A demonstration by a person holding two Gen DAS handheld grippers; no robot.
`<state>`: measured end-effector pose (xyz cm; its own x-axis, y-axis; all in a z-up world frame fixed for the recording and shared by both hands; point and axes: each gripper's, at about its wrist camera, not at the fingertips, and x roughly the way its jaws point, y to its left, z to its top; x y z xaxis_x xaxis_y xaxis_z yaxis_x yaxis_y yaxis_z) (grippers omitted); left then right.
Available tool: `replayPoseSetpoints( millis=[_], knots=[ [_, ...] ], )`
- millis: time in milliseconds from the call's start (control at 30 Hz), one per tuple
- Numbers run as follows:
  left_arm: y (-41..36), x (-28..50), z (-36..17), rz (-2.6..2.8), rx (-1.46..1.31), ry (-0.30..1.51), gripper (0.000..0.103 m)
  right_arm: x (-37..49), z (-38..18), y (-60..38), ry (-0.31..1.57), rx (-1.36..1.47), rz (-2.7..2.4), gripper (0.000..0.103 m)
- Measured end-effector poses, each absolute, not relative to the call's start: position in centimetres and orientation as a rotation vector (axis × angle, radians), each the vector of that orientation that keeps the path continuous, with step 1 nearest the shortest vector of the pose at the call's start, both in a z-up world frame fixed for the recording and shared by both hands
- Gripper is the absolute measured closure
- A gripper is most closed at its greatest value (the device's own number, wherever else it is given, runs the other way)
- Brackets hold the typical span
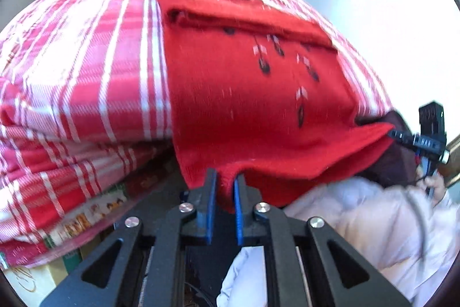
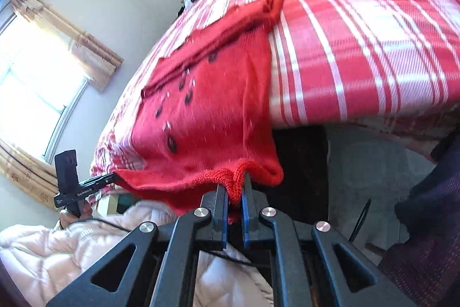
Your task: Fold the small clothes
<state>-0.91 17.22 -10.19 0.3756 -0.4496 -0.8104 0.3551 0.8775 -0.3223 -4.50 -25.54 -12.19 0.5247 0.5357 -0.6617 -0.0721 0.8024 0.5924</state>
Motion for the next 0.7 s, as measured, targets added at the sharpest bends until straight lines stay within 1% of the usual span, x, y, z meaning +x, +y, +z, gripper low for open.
replayPoseSetpoints(
  millis=[167,233,333,433,500,533,567,600,633,667,700],
  knots=[
    [18.6,4.1,-6.8,-0.477,-0.168,1.015,0.091,-0.9,-8.5,-26.3,0.879,0.513,0.401,0.096],
    [18.7,6.3,-6.4,-0.456,-0.174,1.007,0.091,1.8,-7.6,-26.6,0.866,0.525,0.410,0.096],
    [17.7,8.9,-6.5,-0.370,-0.042,0.961,0.092,5.6,-7.9,-26.4,0.889,0.492,0.402,0.096],
    [17.5,7.7,-7.1,-0.389,0.056,0.921,0.089,6.5,-8.8,-26.7,0.938,0.494,0.428,0.096],
    [18.2,6.7,-8.3,-0.451,0.016,0.967,0.079,5.4,-9.0,-27.6,0.975,0.564,0.520,0.094],
    [18.7,6.1,-9.1,-0.477,-0.022,0.999,0.064,4.7,-9.2,-28.0,1.001,0.598,0.567,0.092],
    [19.2,5.5,-9.9,-0.485,-0.051,1.027,0.047,3.9,-9.2,-28.4,1.033,0.627,0.604,0.083],
    [19.6,5.0,-10.9,-0.480,-0.069,1.044,0.041,3.1,-9.2,-28.7,1.044,0.648,0.635,0.068],
    [19.8,4.5,-11.6,-0.473,-0.077,1.051,0.039,2.2,-9.1,-28.9,1.036,0.669,0.682,0.058],
    [20.0,4.3,-12.5,-0.461,-0.085,1.066,0.039,1.3,-8.8,-29.2,1.002,0.696,0.747,0.041],
    [20.0,4.1,-13.2,-0.451,-0.104,1.090,0.039,0.6,-8.6,-29.5,0.964,0.717,0.814,0.032]
  ],
)
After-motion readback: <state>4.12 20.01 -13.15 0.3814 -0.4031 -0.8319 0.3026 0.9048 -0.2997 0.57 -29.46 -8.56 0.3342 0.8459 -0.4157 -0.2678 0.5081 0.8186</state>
